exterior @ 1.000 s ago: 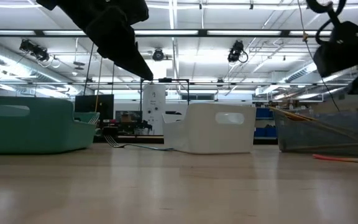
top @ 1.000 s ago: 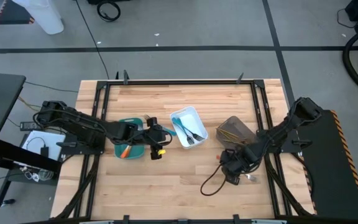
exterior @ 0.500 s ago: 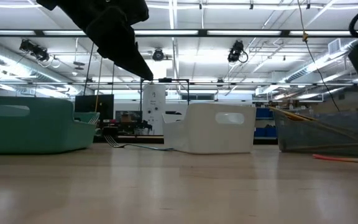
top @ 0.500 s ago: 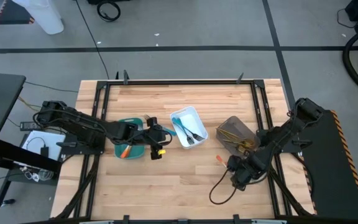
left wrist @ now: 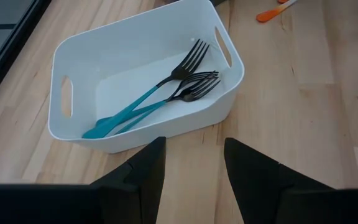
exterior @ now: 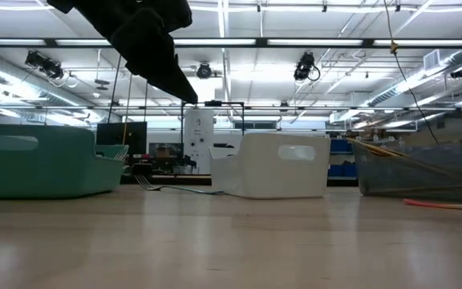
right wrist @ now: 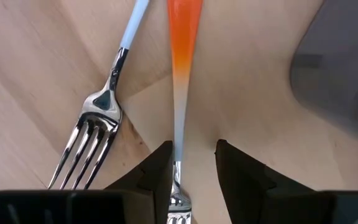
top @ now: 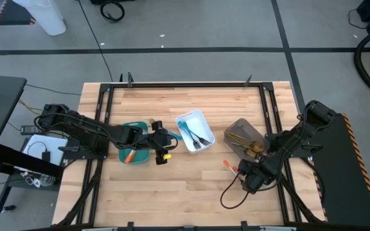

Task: Sort silverware by color (type)
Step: Put the orange fork into the green bin

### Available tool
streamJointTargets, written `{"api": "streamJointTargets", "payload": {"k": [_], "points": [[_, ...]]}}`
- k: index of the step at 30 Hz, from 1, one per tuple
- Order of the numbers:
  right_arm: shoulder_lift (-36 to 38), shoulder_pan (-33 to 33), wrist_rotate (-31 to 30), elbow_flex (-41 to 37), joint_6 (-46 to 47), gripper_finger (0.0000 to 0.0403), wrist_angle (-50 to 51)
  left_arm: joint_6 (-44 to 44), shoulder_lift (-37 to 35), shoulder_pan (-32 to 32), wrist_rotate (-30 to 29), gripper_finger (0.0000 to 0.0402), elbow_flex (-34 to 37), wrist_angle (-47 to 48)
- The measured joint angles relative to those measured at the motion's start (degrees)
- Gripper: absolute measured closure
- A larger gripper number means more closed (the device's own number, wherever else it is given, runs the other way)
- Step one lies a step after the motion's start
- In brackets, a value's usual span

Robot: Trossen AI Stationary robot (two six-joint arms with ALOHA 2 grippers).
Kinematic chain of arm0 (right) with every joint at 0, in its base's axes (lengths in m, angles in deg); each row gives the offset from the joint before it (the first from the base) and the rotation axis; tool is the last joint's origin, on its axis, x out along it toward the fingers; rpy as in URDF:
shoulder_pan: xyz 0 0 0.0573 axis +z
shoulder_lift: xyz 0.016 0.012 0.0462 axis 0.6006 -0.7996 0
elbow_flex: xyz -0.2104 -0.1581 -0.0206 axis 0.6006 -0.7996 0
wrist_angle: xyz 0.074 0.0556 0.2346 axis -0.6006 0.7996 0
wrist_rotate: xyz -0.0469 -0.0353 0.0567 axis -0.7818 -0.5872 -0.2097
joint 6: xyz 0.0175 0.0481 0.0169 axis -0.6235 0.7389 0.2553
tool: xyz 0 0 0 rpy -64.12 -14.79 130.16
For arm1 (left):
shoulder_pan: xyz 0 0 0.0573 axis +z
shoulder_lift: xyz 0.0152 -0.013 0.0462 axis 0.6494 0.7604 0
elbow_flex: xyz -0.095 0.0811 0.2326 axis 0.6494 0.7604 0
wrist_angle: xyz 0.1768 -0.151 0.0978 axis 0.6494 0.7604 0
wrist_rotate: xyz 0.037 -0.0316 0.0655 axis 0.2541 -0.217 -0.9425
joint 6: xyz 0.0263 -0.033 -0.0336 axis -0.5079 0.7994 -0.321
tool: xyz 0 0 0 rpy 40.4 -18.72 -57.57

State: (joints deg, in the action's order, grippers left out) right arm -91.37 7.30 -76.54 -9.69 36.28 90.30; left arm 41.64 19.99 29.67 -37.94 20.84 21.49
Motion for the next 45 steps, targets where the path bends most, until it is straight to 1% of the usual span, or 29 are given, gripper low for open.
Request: {"api": "streamJointTargets", "payload": {"k": [7,10,13,20,22,28,29,34,40,42,45], "points": [[0.0,0.0,0.5,0.0,0.5,0.0276,-0.3,0.0,0.0,0.0,0.0,0.0230,0.0,0.0],[0.0,0.0,0.7,0.0,0.7,0.0284,-0.4,-0.1,0.0,0.0,0.0,0.0230,0.0,0.0],[0.0,0.0,0.8,0.0,0.5,0.0307,-0.4,-0.3,0.0,0.0,0.0,0.0230,0.0,0.0],[0.0,0.0,1.4,-0.1,0.3,0.0384,-0.5,-1.4,0.0,0.0,0.0,0.0230,0.0,0.1],[0.0,0.0,1.6,-0.1,0.2,0.0395,-0.5,-1.6,0.0,0.0,0.0,0.0230,0.0,0.2],[-0.3,-0.1,1.3,1.6,-0.1,0.0399,1.1,-0.7,0.0,0.0,0.1,0.0230,0.0,0.2],[-0.3,-0.1,0.9,2.2,-0.5,0.0399,1.8,0.0,0.0,0.0,0.6,0.0230,0.0,0.2],[-0.2,-0.1,-0.6,3.9,-1.3,0.0400,3.2,0.2,0.0,0.0,6.7,0.0230,0.0,-0.6],[-0.2,-0.1,-1.2,4.1,-1.2,0.0400,3.4,0.1,0.0,-0.2,8.0,0.0230,0.0,-1.4],[-0.2,-0.1,-1.3,4.1,-0.5,0.0396,3.4,0.1,0.0,-0.3,8.1,0.0230,0.0,-1.3],[-0.2,0.3,-1.6,4.1,0.7,0.0379,3.1,0.0,0.0,-0.4,8.3,0.0230,0.0,-1.3]]}}
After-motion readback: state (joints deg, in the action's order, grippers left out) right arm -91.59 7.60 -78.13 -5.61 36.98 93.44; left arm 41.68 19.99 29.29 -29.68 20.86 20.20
